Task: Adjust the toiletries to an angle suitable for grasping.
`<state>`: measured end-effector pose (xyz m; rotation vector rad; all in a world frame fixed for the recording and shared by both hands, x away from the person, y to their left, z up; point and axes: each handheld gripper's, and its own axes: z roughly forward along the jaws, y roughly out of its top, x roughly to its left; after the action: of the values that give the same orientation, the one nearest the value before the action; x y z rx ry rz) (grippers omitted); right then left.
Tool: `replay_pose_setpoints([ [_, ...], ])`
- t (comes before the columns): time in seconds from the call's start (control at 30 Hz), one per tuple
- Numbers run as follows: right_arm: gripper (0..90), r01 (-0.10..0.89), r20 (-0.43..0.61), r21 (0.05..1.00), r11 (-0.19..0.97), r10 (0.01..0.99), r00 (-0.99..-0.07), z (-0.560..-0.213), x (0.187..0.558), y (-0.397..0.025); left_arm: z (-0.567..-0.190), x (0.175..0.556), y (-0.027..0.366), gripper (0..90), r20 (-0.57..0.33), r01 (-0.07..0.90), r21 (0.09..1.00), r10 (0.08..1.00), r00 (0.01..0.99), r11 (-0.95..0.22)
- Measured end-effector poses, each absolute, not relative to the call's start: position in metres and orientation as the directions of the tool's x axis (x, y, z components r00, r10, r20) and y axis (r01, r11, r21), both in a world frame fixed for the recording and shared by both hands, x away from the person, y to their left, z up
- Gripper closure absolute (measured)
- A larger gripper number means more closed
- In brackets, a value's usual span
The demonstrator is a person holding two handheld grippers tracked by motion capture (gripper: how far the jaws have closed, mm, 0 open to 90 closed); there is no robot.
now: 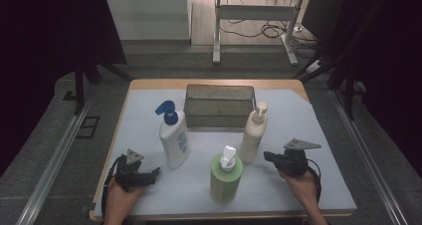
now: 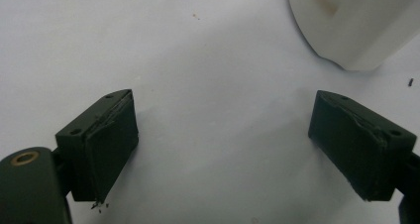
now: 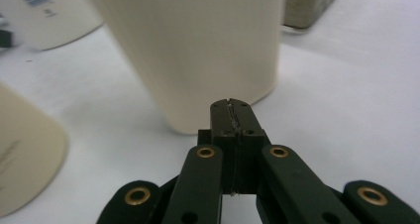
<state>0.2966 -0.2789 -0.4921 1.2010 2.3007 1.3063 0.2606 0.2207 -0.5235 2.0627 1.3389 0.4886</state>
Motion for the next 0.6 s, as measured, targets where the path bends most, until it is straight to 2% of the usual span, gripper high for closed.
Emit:
replay_pose_setpoints([
  [0.3,89.7,0.497,0.173,0.818,0.289,0.7,-0.693,-0.488,0.276,-0.256,-0.523,0.261,0.221,11.5,-0.027,0.678,0.675,0.909,0.417,-0.291],
  [0.6,89.7,0.466,0.157,0.83,0.307,0.673,-0.722,-0.491,0.281,-0.224,-0.523,0.261,0.221,11.5,-0.028,0.678,0.675,0.909,0.417,-0.29],
])
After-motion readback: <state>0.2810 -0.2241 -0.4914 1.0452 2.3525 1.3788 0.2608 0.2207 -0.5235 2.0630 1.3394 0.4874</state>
